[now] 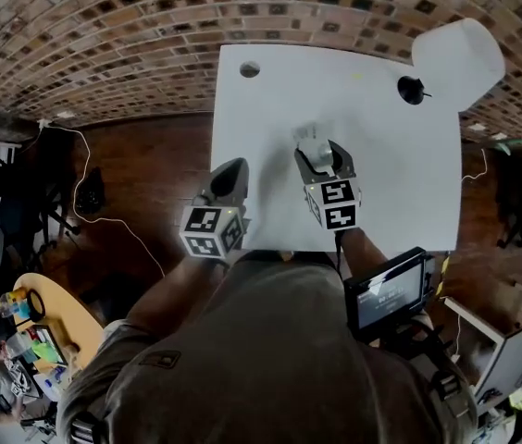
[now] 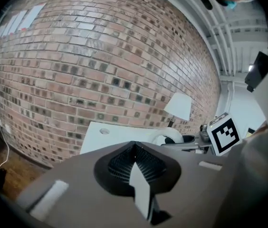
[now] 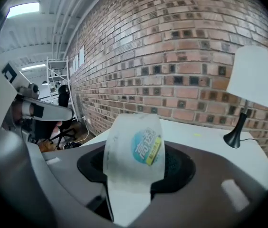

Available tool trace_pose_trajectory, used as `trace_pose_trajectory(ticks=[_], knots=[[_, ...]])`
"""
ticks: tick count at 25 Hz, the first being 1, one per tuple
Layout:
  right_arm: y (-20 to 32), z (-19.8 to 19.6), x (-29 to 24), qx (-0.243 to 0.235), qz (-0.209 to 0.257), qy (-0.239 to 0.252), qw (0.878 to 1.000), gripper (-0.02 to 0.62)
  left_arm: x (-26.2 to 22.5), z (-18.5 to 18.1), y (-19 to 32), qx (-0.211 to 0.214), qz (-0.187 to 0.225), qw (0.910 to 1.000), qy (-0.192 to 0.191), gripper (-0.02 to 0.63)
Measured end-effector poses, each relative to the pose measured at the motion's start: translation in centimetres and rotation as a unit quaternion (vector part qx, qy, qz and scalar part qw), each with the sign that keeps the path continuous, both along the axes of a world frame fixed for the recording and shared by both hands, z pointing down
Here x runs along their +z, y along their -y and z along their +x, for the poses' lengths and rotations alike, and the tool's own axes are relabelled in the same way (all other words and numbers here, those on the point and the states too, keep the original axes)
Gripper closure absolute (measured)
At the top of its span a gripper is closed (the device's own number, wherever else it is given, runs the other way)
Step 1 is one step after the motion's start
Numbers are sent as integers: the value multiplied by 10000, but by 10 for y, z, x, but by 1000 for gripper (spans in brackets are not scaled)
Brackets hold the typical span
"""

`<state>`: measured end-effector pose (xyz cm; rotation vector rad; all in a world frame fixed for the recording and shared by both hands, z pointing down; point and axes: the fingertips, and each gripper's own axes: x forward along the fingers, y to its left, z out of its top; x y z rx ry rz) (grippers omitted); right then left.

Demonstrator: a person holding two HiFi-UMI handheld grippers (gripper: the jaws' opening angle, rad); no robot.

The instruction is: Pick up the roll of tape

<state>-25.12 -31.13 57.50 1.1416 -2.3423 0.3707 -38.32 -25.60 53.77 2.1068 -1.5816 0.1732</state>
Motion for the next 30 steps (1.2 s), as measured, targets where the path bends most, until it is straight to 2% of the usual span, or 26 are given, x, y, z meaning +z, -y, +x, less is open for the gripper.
trace_pose_trajectory(ticks=[4,12,18,24,30], knots=[[-7,24,-29,351,238,144,9990,360,-7,28,3,401,88,9991,-97,604],[-29,76,-76,764,588,532,9939,360,-28,80,-2,722,399,9965,-111,604],[-53,116,-96,787,710,759,9915,360,-39,114,-15,554,519,9970,-124,604],[-84,156,-104,741,711,885,9908,359,-52,141,-50,314,620,9976,-52,604],[-108,174,-105,486,721,971,9915,359,-61,157,-85,-14,716,9974,23,604]])
